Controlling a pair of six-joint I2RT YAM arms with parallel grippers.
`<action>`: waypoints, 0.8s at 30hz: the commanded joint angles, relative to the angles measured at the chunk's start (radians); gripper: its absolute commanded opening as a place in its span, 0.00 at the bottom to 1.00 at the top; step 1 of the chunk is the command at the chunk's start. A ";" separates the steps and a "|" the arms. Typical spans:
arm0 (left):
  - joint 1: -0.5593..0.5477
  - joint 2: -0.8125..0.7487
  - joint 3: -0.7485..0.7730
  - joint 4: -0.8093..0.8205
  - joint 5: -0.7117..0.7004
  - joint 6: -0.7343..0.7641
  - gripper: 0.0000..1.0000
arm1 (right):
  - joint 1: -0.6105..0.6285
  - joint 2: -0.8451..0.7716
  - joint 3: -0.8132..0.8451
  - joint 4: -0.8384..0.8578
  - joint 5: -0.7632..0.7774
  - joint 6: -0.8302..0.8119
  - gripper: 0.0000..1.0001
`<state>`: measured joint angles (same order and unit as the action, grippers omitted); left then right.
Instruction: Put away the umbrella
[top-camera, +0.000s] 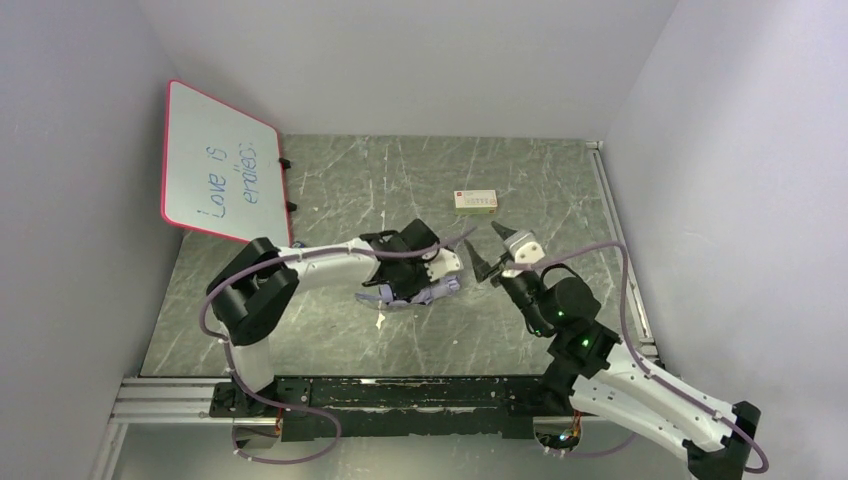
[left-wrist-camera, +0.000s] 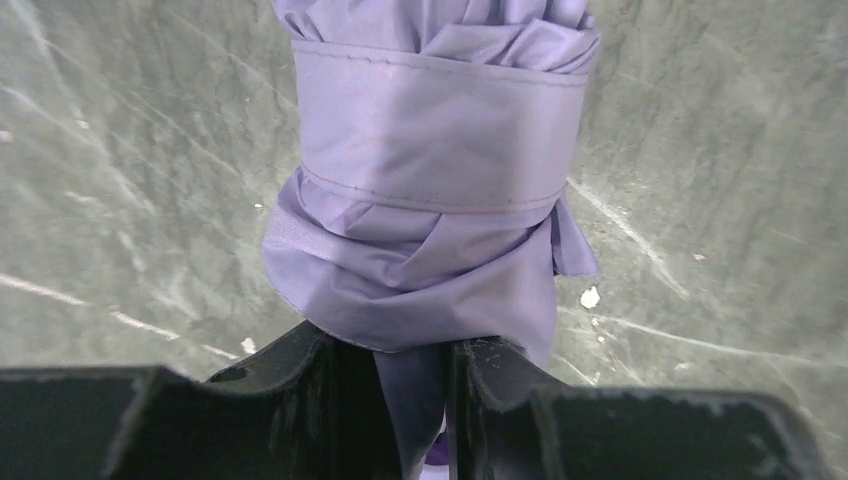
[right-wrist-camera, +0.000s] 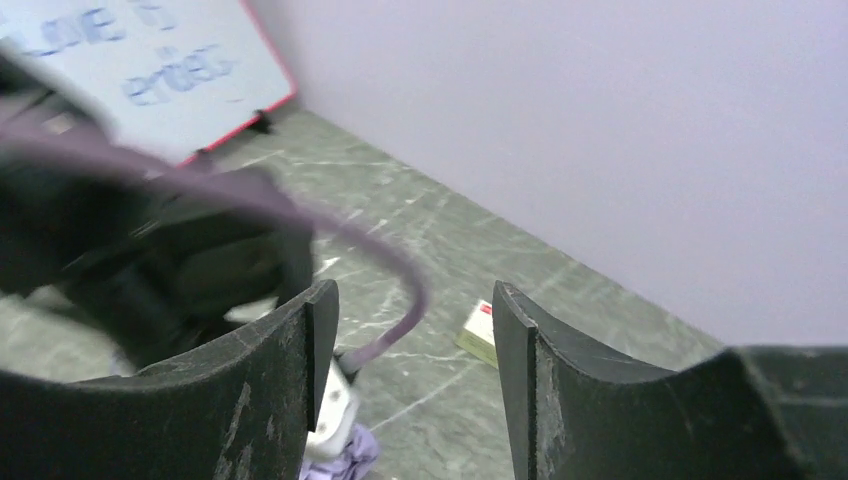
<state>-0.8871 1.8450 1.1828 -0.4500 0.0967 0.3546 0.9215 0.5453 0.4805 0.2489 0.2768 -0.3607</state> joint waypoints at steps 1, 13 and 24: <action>-0.093 0.053 -0.136 0.096 -0.316 0.107 0.05 | 0.003 0.051 0.076 0.017 0.333 0.074 0.61; -0.284 0.087 -0.366 0.426 -0.820 0.237 0.05 | -0.350 0.252 0.241 -0.128 0.369 0.335 0.61; -0.319 0.152 -0.381 0.459 -0.843 0.224 0.05 | -0.499 0.156 0.302 -0.079 -0.444 0.169 0.62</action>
<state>-1.1641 1.9244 0.8925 0.2272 -0.7841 0.4892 0.4908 0.7795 0.6617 -0.0135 0.0002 -0.1013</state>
